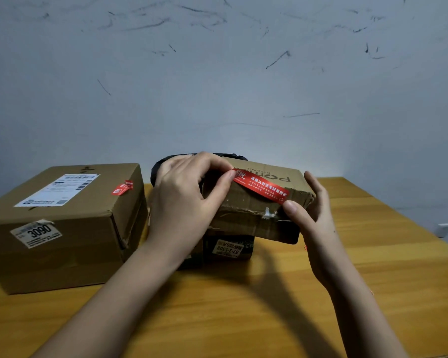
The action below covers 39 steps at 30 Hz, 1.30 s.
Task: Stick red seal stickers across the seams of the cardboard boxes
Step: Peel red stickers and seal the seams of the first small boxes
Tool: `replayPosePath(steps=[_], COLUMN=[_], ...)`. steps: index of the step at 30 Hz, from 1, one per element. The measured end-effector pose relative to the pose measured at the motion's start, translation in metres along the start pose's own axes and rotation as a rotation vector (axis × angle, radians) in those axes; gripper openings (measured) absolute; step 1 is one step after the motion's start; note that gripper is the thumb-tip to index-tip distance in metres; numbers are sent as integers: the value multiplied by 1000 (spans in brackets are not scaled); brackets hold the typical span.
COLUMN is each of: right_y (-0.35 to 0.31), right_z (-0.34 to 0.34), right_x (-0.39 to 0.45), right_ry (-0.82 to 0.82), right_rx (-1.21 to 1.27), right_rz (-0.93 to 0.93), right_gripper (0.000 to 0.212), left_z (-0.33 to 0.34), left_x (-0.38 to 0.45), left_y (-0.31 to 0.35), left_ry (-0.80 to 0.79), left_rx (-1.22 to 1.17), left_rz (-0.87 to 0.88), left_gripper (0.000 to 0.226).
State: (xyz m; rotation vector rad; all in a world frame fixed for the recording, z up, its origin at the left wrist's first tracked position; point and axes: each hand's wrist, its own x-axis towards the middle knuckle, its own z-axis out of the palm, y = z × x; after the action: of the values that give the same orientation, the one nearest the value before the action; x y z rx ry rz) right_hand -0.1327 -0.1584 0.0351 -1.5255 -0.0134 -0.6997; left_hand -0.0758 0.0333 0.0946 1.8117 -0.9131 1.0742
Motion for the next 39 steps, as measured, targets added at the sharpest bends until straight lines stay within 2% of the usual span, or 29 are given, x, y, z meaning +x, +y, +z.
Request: replayPosePath(steps=[3,9,16,21,26,33,39], right_y=[0,0,1,1,-6,-8,-7], right_z=[-3,-8,-8,-5,0,2,2], right_x=[0,0,-1,-2,-3,-5,-6], right_ry=[21,49,70,96,137,163,176], right_rx=[8,4,7,1,18,15,4], right_rz=[7,22,16,24,45,55,73], right_gripper=[104,115,105,98,99,103,103], left_z=[4,10,13,14,14,18,19], left_x=[0,-1,-2,2,3,0,0], left_y=[3,6,13,16,22,24,26], left_ry=[28,37,3,-33,9,-13,-5], left_rx=[65,136,123,11,48,8,67], left_rz=[80,157,86,-35,7,-61,0], left_gripper=[16,10,17,19,15,16,20])
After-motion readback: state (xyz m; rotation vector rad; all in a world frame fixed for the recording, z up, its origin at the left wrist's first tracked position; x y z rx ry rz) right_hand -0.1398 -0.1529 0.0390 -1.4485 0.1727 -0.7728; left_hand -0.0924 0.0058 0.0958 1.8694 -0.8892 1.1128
